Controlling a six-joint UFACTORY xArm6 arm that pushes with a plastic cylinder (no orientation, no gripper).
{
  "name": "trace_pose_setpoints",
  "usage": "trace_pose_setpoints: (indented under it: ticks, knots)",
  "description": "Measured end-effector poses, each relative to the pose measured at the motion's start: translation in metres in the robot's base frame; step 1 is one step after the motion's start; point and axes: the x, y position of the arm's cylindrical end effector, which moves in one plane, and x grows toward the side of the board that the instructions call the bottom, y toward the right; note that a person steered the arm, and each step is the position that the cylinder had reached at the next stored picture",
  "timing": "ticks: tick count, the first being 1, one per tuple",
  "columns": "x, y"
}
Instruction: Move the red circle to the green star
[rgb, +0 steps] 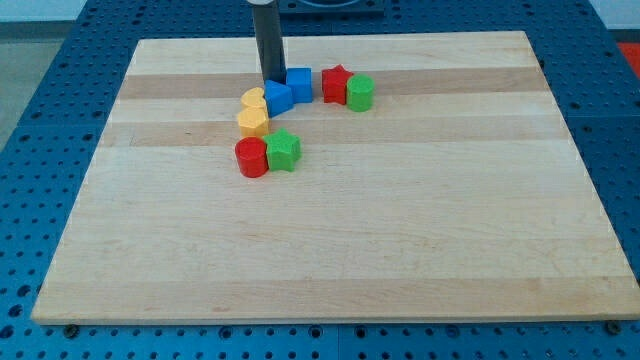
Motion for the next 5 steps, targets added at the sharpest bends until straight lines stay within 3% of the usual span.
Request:
trace_pose_setpoints:
  ticks: [5]
  knots:
    - [-0.002,0.0101]
